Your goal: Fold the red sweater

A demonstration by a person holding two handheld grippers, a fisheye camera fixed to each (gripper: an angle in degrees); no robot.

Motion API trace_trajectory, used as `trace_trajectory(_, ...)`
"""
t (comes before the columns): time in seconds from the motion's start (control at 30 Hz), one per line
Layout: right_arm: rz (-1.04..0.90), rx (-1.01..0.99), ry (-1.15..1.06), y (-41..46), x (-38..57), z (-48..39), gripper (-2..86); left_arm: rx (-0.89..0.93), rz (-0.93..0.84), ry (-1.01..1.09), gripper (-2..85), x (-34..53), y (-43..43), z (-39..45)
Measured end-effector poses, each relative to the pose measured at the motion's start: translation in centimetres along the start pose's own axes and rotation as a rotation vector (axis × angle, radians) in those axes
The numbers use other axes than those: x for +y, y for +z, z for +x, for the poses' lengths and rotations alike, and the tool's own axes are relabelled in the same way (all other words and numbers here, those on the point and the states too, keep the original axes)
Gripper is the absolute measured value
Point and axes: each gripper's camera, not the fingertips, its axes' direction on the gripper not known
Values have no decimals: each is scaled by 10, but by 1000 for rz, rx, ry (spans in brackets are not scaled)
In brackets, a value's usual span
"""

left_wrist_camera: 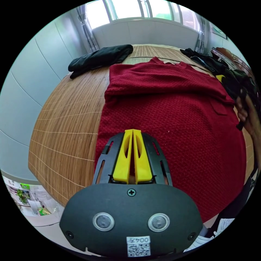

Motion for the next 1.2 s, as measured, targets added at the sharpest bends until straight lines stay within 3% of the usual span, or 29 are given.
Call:
trace_trajectory(0.1,-235,51,-150,55,2,-33,45,8,0,-1,5,4,-10,-5)
trace_trajectory(0.13,-169,71,-153,52,9,-39,49,31,0,-11,5,6,-14,-11)
trace_trajectory(0.23,-259,14,-136,41,-11,-35,50,93,-1,-42,6,11,-23,-27)
trace_trajectory(0.33,-72,163,-31,0,-14,-13,37,143,-3,-68,7,17,-34,-42)
trace_trajectory(0.37,-154,174,-6,10,-9,2,35,156,-4,-74,7,19,-38,-47)
trace_trajectory(0.43,-291,82,17,26,0,23,45,157,-4,-75,7,22,-46,-51)
trace_trajectory(0.57,-142,41,166,-43,11,56,45,90,0,-42,7,28,-68,-52)
trace_trajectory(0.67,-157,-26,231,-77,50,76,49,72,-1,-24,7,29,-89,-59)
trace_trajectory(0.9,-226,-225,414,-174,182,121,71,358,107,-157,9,57,-180,-119)
trace_trajectory(1.1,-244,-405,629,-258,293,143,77,384,70,-213,12,173,-256,-205)
trace_trajectory(1.2,-257,-453,670,-281,321,144,78,480,47,-295,18,245,-289,-249)
